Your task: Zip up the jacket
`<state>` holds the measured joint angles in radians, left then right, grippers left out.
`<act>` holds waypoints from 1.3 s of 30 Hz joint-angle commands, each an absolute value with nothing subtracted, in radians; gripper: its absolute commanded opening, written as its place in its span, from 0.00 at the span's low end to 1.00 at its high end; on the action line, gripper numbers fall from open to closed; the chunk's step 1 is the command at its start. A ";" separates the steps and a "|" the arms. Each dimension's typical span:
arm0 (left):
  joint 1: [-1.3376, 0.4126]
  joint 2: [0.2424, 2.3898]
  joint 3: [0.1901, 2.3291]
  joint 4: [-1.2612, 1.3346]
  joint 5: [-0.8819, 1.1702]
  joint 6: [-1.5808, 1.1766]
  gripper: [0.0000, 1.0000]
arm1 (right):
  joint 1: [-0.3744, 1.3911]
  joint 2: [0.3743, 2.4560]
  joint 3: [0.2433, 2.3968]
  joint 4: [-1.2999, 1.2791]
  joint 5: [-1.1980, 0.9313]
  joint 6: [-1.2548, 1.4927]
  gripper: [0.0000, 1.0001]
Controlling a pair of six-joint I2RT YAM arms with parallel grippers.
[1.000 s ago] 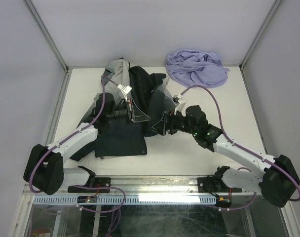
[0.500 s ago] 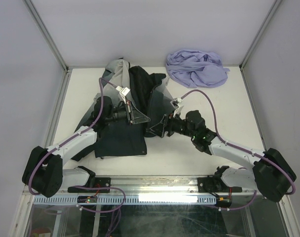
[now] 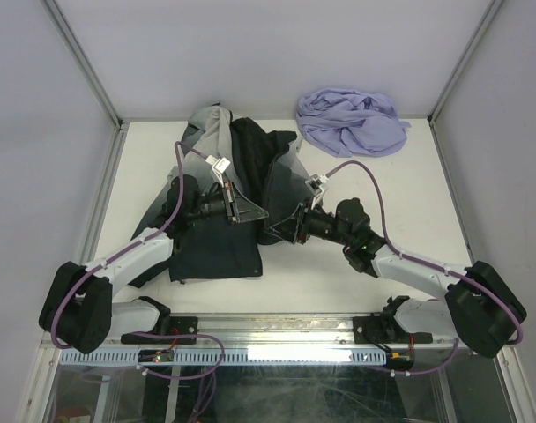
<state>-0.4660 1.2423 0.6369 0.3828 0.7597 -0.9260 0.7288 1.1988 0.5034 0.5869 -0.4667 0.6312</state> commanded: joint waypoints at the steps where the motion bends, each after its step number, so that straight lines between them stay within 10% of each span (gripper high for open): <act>1: -0.477 1.203 0.633 0.437 0.751 -0.916 0.00 | 0.720 1.197 0.511 0.696 -0.510 0.629 0.29; 8: -0.479 1.180 0.677 0.317 0.713 -0.839 0.06 | 0.715 1.222 0.515 0.703 -0.543 0.616 0.00; 18: -0.485 1.057 0.760 -0.214 0.448 -0.653 0.43 | 0.676 1.202 0.492 0.657 -0.487 0.525 0.00; 39: -0.903 1.363 0.904 -0.712 -0.175 -0.816 0.54 | 0.668 1.125 0.445 0.536 -0.327 0.445 0.00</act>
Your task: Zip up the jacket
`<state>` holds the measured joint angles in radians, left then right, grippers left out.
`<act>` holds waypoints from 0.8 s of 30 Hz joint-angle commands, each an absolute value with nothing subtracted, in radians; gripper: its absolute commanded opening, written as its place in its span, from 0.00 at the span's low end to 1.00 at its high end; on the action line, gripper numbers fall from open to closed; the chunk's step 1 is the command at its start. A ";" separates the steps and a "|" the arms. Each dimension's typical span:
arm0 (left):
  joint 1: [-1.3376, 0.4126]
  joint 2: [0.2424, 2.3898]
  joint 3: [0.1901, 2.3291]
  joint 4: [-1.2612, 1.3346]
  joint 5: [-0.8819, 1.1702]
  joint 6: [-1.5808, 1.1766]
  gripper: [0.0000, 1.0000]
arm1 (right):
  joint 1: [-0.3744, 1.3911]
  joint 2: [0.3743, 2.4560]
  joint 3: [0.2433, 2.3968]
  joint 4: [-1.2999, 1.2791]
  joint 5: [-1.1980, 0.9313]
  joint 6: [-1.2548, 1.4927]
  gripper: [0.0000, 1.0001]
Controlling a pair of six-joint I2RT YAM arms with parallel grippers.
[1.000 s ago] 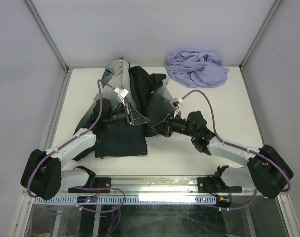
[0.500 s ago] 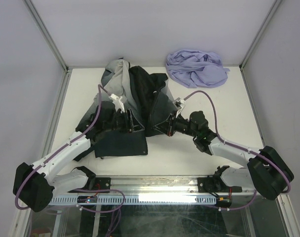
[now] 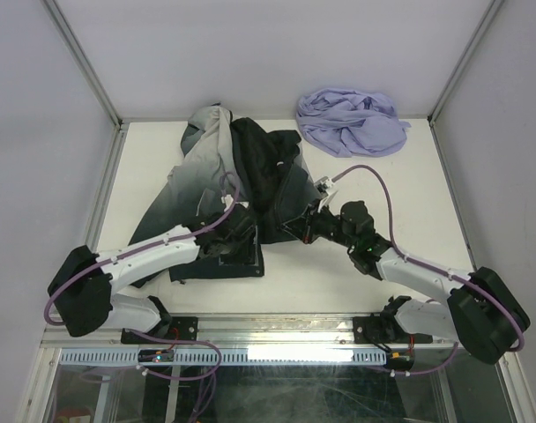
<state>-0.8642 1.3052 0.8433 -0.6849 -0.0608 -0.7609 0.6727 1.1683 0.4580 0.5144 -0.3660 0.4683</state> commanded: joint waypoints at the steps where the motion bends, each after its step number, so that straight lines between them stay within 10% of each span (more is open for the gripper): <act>1: -0.912 1.381 0.912 -0.716 -0.190 -0.820 0.54 | 0.666 1.119 0.438 0.535 -0.327 0.446 0.00; 24: -0.959 1.615 0.947 -0.710 -0.236 -0.860 0.62 | 0.663 1.062 0.379 0.536 -0.359 0.473 0.00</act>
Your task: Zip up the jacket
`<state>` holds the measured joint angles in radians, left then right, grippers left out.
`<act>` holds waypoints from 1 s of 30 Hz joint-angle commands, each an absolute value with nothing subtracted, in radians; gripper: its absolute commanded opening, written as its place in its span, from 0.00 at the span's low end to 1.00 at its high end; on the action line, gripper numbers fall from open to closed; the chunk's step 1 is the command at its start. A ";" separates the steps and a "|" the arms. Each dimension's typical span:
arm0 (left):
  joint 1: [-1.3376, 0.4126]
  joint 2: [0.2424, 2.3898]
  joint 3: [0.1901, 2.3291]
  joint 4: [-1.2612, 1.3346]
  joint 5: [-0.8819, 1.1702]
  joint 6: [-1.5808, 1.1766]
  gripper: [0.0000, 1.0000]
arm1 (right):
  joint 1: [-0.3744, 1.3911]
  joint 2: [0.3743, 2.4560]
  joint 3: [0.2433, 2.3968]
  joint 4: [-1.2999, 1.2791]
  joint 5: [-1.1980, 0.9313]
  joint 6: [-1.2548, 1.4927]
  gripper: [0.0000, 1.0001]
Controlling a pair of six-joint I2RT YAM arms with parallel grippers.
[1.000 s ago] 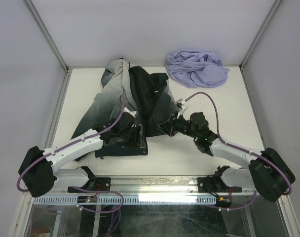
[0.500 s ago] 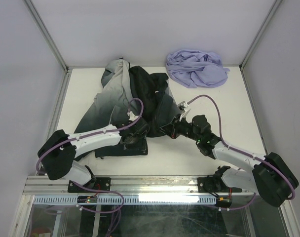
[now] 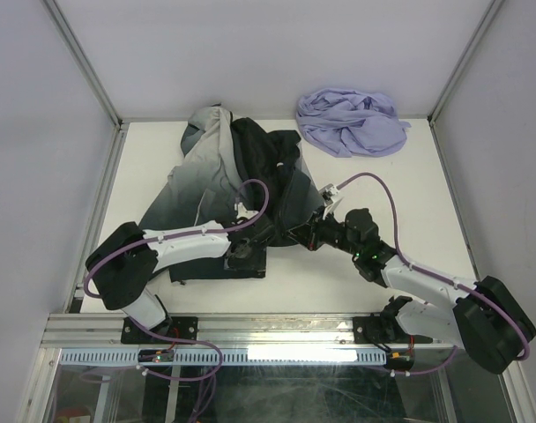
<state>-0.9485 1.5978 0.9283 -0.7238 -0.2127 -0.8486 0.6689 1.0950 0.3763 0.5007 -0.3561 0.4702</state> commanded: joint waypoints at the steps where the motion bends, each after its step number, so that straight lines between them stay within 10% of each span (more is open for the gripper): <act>1: -0.959 1.620 0.937 -0.710 -0.243 -0.860 0.62 | 0.664 1.059 0.379 0.534 -0.359 0.473 0.00; 13: -0.956 1.650 0.841 -0.643 -0.265 -0.852 0.38 | 0.663 1.070 0.384 0.508 -0.361 0.469 0.00; 19: -0.918 1.498 0.829 -0.567 -0.255 -0.808 0.00 | 0.663 1.066 0.388 0.500 -0.360 0.460 0.00; 30: -0.756 1.134 0.764 -0.300 -0.099 -0.791 0.00 | 0.660 1.069 0.395 0.610 -0.368 0.484 0.00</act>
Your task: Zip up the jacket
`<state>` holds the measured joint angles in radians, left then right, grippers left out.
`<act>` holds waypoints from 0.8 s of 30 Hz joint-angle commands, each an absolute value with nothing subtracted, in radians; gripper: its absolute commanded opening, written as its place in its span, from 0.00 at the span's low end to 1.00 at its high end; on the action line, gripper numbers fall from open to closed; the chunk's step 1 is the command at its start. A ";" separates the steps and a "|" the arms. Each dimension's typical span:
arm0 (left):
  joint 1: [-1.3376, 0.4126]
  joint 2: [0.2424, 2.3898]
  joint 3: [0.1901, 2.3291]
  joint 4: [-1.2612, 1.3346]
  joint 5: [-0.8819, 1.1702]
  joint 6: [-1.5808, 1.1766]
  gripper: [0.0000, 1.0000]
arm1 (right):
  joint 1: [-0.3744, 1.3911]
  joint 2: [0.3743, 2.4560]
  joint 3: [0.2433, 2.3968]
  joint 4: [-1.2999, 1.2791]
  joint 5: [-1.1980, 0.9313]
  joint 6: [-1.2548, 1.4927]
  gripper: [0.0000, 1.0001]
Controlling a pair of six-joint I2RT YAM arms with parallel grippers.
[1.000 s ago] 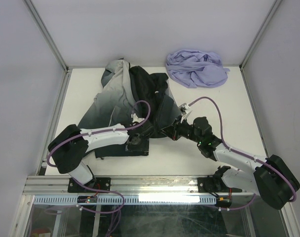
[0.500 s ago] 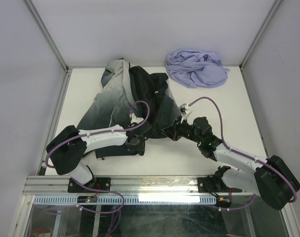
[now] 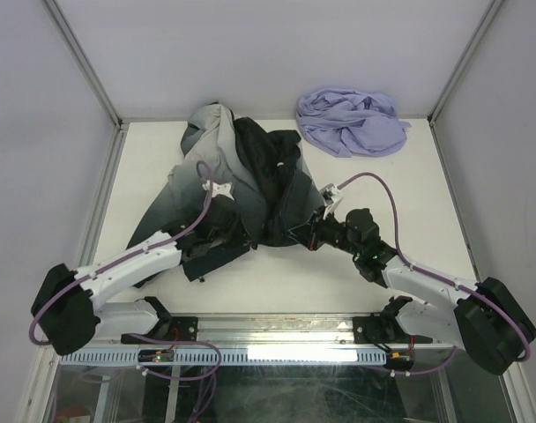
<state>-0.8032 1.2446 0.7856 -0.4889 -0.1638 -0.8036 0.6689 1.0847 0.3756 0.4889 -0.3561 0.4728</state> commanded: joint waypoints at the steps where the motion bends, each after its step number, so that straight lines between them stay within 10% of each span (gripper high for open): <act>1: -0.740 1.110 0.756 -0.272 -0.095 -0.796 0.00 | 0.660 1.073 0.401 0.611 -0.363 0.491 0.00; 24: -0.630 0.994 0.748 0.264 0.002 -0.734 0.00 | 0.475 1.398 0.700 1.158 -0.788 0.993 0.00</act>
